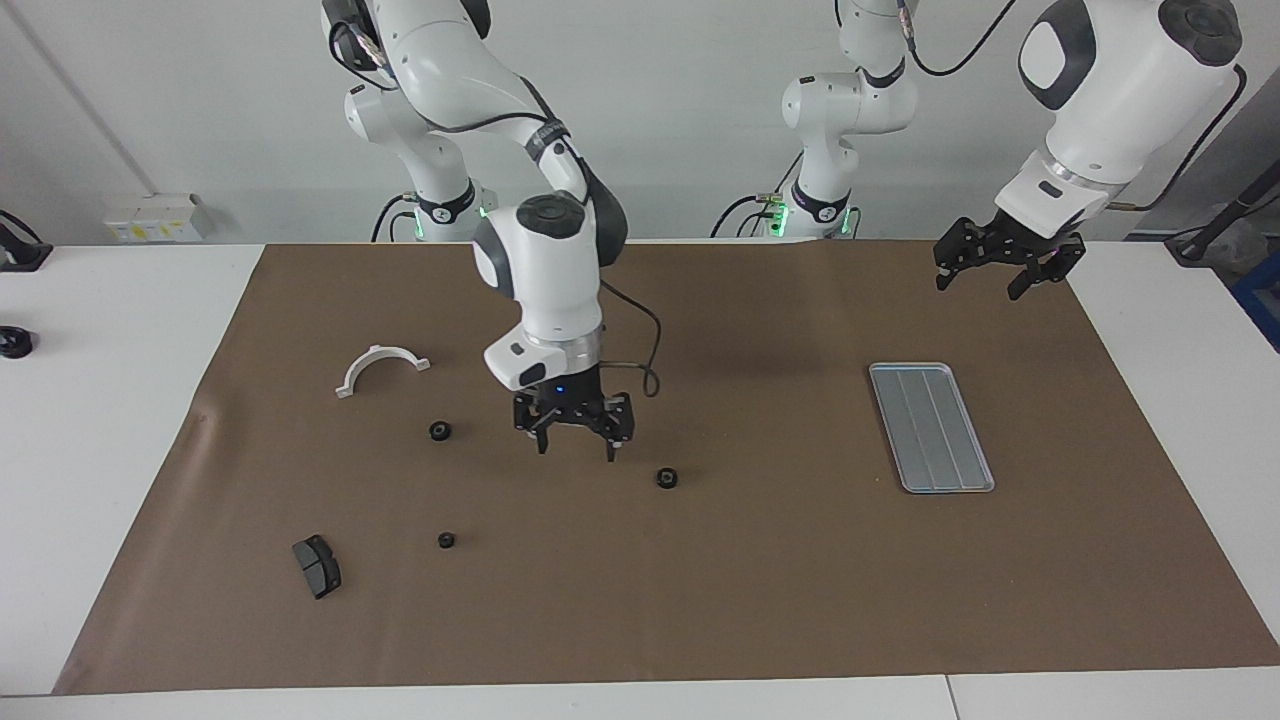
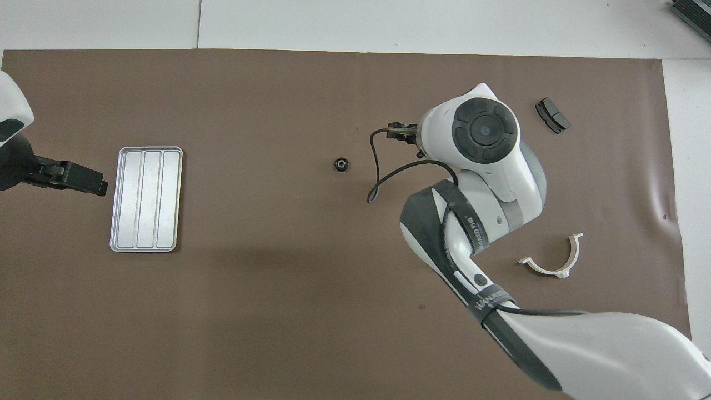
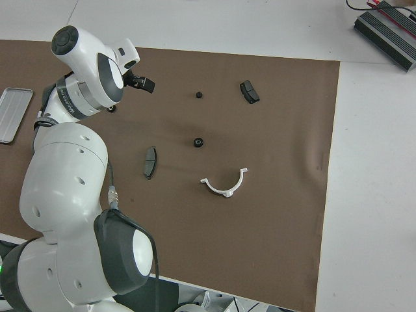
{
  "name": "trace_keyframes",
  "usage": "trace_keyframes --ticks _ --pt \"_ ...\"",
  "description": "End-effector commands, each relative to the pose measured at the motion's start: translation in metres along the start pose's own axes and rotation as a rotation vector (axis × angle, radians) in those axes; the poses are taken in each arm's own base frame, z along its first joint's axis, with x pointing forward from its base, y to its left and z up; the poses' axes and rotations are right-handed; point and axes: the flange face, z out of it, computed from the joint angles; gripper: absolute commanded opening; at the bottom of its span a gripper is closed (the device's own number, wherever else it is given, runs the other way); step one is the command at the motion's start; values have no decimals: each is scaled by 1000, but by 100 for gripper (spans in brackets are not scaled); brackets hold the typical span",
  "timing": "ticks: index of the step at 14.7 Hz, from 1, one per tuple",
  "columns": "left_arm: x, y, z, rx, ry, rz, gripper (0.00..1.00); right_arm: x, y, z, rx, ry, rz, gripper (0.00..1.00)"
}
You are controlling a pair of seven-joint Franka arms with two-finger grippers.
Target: Pick bearing gear from pile to tray
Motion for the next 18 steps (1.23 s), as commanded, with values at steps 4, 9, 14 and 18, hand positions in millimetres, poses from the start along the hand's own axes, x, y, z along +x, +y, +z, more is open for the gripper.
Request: trace_keyframes --ticks 4,9,14,18 --pt "-7 28 -4 20 5 55 100 -30 126 30 31 -171 -305 100" --pt "-9 20 -4 19 4 33 100 -90 171 82 63 -144 -383 100" --pt "15 64 13 34 96 106 100 -108 175 100 64 -148 -398 80" --pt "46 125 62 29 138 110 100 -107 178 104 65 -131 -392 48"
